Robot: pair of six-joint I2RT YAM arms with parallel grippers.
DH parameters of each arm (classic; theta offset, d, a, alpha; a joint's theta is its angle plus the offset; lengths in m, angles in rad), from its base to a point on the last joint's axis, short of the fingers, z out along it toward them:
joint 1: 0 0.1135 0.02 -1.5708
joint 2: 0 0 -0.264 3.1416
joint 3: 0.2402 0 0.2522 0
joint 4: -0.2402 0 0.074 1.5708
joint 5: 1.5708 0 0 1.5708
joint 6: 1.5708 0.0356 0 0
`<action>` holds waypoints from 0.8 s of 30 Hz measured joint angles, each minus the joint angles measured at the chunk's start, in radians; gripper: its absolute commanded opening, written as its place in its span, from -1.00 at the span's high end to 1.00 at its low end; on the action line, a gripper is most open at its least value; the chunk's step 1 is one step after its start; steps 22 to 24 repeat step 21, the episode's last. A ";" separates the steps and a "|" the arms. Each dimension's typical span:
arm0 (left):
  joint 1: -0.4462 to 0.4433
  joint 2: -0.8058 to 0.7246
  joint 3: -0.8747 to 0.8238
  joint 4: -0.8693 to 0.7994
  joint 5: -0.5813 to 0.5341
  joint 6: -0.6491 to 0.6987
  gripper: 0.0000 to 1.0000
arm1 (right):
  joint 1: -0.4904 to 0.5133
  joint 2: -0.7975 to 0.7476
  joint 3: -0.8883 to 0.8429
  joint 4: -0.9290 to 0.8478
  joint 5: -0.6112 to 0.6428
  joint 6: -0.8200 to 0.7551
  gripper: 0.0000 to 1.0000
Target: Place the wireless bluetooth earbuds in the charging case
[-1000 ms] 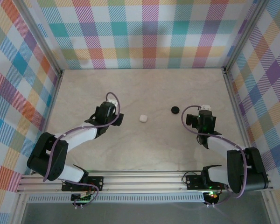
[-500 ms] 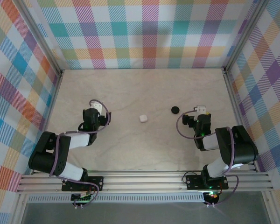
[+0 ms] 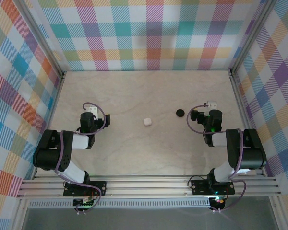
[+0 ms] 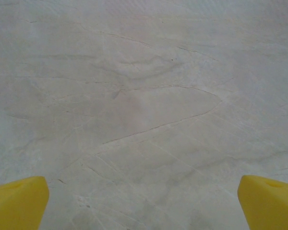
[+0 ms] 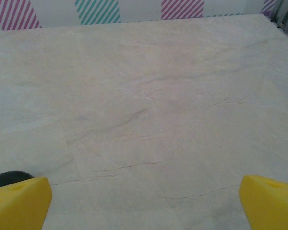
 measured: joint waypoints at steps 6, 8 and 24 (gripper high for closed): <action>0.000 0.000 0.000 0.000 0.006 -0.003 -1.00 | 0.000 0.000 0.000 -0.008 -0.006 0.000 -0.99; 0.000 0.000 0.000 0.000 0.007 -0.003 -1.00 | 0.000 0.000 0.000 -0.009 -0.006 0.000 -0.99; 0.000 0.000 0.000 0.000 0.007 -0.003 -1.00 | 0.000 0.000 0.000 -0.016 -0.006 0.000 -0.99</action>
